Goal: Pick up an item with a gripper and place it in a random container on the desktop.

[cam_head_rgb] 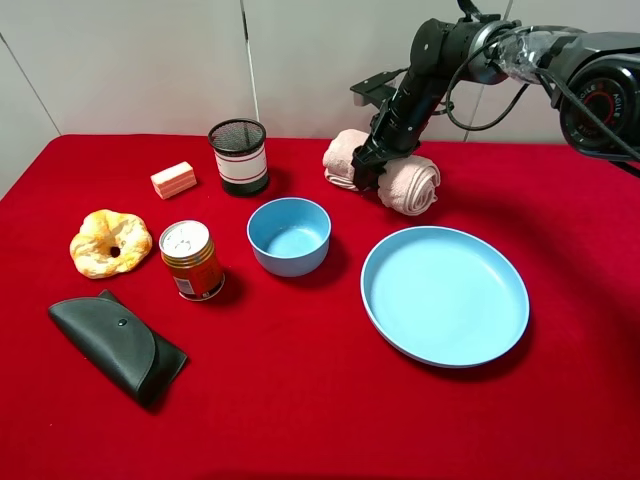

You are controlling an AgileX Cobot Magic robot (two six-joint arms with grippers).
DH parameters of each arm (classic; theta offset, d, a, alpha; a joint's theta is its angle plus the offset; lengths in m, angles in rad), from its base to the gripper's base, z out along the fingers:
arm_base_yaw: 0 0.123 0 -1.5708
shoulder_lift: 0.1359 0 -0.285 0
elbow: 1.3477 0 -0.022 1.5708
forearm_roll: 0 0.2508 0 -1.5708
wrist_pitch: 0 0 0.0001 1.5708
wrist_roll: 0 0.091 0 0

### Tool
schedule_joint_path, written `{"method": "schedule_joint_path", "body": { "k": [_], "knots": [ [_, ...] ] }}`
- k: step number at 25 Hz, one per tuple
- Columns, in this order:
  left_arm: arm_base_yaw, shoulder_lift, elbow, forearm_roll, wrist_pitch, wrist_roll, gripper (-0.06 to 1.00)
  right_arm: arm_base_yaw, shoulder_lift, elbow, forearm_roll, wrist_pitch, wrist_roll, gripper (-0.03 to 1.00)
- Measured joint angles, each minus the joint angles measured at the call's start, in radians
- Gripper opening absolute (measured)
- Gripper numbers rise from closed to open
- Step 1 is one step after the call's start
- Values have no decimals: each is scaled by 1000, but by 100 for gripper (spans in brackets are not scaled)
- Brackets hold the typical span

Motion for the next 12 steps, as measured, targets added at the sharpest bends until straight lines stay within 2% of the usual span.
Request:
{"method": "schedule_joint_path", "body": {
  "k": [2, 12],
  "knots": [
    [0, 0, 0, 0, 0, 0, 100, 0, 0, 0, 0, -2, 1, 36],
    [0, 0, 0, 0, 0, 0, 100, 0, 0, 0, -5, 1, 1, 35]
  ]
}}
